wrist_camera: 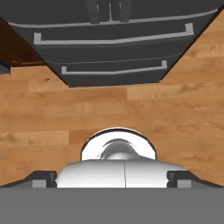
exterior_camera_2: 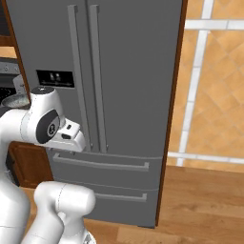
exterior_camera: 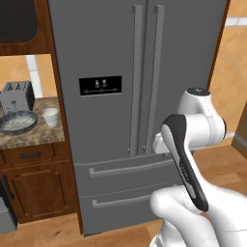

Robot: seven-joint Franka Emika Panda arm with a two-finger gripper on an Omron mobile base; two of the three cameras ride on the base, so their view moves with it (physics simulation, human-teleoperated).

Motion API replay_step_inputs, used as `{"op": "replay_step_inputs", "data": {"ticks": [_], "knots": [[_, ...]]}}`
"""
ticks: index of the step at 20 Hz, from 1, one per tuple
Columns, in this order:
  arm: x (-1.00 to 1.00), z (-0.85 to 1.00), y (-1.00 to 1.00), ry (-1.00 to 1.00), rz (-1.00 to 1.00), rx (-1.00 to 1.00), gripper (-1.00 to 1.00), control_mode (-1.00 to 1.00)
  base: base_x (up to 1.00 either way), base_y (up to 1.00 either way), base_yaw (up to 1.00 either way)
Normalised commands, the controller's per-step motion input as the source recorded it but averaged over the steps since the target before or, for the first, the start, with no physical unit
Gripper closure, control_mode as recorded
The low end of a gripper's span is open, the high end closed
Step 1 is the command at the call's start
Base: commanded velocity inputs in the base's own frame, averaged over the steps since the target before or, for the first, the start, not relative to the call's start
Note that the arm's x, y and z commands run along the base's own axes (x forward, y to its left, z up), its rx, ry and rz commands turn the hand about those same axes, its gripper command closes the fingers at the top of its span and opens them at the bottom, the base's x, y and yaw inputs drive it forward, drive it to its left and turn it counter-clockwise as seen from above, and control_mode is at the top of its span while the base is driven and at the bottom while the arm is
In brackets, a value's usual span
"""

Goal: Grab a lemon wedge from the fridge and one ice cube from the ice bowl, and put them in the glass of lemonade.

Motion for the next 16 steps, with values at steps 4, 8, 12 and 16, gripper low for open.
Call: {"op": "replay_step_inputs", "data": {"ticks": [4, 8, 12, 16], "knots": [[0.0, 0.0, 0.0, 0.0, 0.0, 0.0, -1.0, 1.0, 0.0, 0.0, 0.0], [0.0, 0.0, 0.0, 0.0, 0.0, 0.0, -1.0, 1.0, 0.0, 0.0, 0.0], [0.08, 0.09, 0.0, -0.13, 0.0, 0.0, -1.0, -1.0, 0.0, 0.0, 0.0], [0.06, 0.44, 0.05, -0.18, 0.0, 0.01, -1.0, -1.0, 0.0, 0.0, 0.0]]}}
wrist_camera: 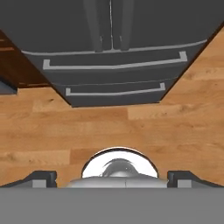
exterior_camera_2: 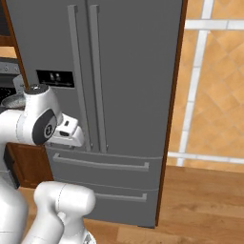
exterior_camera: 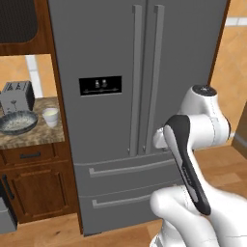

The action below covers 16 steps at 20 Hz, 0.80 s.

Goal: Grab a lemon wedge from the fridge and one ice cube from the ice bowl, and put them in the glass of lemonade.

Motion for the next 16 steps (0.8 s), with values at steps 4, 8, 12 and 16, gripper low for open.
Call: {"op": "replay_step_inputs", "data": {"ticks": [4, 8, 12, 16], "knots": [[-0.07, 0.98, 0.07, -0.57, -0.01, 0.0, -1.0, -1.0, 0.0, 0.0, 0.0], [0.05, 1.0, 0.0, -0.27, 0.0, -0.01, -1.0, -1.0, 0.0, 0.0, 0.0], [0.19, 1.0, 0.0, -0.05, 0.0, 0.03, -1.0, -1.0, 0.0, 0.0, 0.0], [0.26, 1.0, 0.0, -0.06, 0.0, 0.05, -1.0, -1.0, 0.0, 0.0, 0.0]]}}
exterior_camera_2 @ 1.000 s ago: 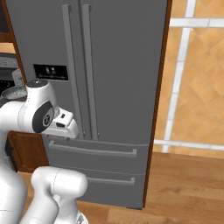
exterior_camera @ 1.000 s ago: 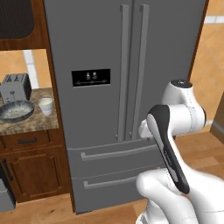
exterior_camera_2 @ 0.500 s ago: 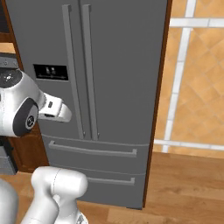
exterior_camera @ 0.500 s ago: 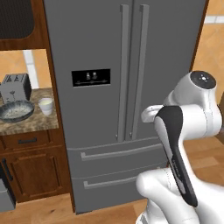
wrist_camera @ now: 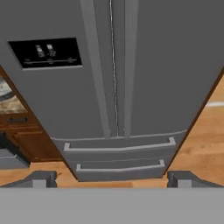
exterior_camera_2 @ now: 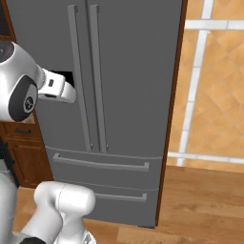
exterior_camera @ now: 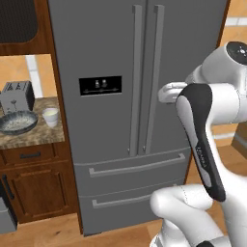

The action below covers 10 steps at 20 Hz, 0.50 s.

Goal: Grab a lemon wedge from the fridge and one ice cube from the ice bowl, and put them in the glass of lemonade.

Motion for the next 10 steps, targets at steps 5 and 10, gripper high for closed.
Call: {"op": "replay_step_inputs", "data": {"ticks": [5, 10], "knots": [[0.09, 0.59, -0.02, -0.21, -0.02, 0.01, -1.0, -1.0, 0.0, 0.0, 0.0], [0.88, -0.76, -0.37, -0.03, -0.09, -0.02, -1.0, -1.0, 0.0, 0.0, 0.0]]}}
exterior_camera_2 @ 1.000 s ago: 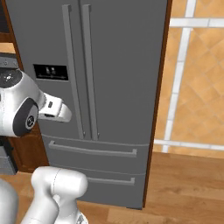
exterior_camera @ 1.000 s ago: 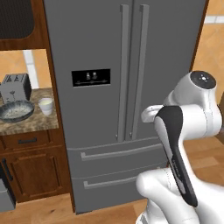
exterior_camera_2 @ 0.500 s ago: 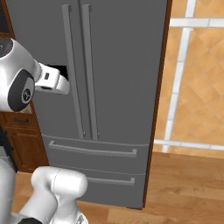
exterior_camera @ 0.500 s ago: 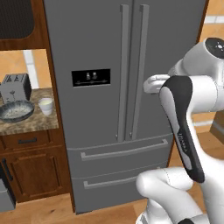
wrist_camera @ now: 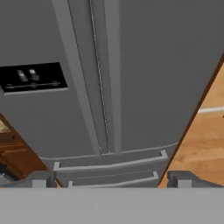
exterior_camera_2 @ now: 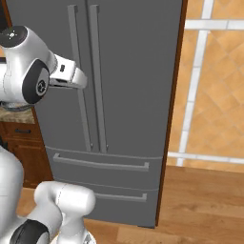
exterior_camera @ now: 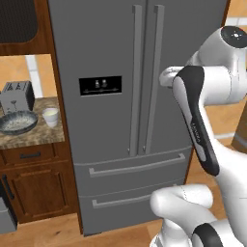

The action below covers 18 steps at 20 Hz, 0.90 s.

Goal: Grab a lemon wedge from the fridge and one ice cube from the ice bowl, and put them in the glass of lemonade.

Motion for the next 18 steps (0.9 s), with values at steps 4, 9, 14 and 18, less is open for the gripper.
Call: {"op": "replay_step_inputs", "data": {"ticks": [4, 9, 14, 18], "knots": [[1.0, -0.89, -0.23, -0.04, -0.02, 0.0, -1.0, -1.0, 0.0, 0.0, 0.0], [0.94, 0.06, 0.0, -0.07, 0.02, 0.0, -1.0, -1.0, 0.0, 0.0, 0.0], [0.89, 0.66, -0.08, 0.03, 0.06, 0.0, -1.0, -1.0, 0.0, 0.0, 0.0], [0.26, 0.01, 0.0, 0.05, 0.02, 0.0, -1.0, -1.0, 0.0, 0.0, 0.0]]}}
